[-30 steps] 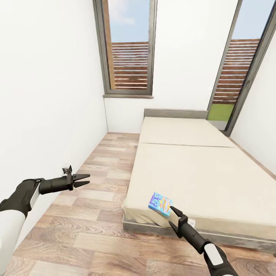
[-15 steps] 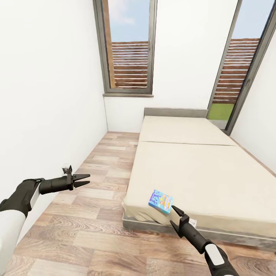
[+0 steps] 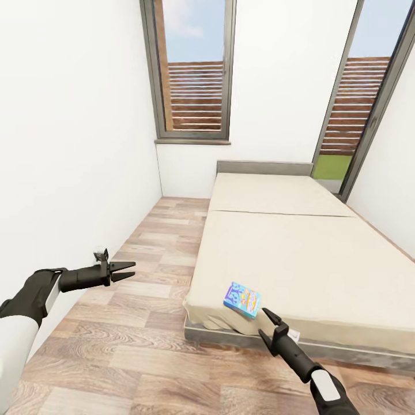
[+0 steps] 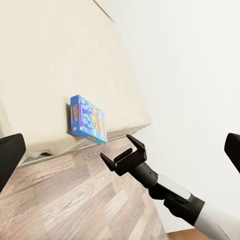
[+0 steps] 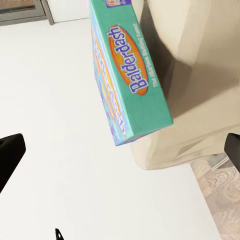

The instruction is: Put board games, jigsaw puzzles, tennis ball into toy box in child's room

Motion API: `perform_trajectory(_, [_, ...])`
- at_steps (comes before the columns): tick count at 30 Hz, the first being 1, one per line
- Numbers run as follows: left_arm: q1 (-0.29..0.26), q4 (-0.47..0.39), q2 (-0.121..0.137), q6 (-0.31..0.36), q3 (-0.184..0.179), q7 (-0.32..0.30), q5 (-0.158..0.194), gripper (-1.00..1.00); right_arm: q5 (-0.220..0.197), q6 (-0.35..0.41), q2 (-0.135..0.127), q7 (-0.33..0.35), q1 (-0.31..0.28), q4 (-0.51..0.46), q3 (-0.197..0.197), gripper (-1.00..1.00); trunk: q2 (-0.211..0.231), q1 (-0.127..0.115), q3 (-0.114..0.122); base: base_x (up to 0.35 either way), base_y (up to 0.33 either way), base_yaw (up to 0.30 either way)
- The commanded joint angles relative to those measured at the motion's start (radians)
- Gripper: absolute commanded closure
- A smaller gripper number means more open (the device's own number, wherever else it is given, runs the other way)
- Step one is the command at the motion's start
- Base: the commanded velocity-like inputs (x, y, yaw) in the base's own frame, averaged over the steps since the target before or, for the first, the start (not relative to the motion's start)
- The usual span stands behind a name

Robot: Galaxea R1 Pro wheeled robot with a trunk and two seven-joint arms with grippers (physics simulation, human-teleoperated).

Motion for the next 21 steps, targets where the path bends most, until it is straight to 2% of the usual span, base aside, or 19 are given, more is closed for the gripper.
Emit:
perform_trajectory(1, [-0.001,0.0,0.0,0.01,0.001,-0.005,-0.002,-1.0,0.0,0.006,0.001,0.002,-0.001,-0.001,-0.007,-1.0,0.0,0.0,-0.001,0.0,0.0,0.0])
perform_trajectory(21, [-0.001,-0.001,0.0,0.004,0.001,-0.003,-0.003,-1.0,0.0,0.007,0.001,0.003,-0.001,-0.001,-0.011,-1.0,0.0,0.0,-0.001,0.034,0.0,0.0])
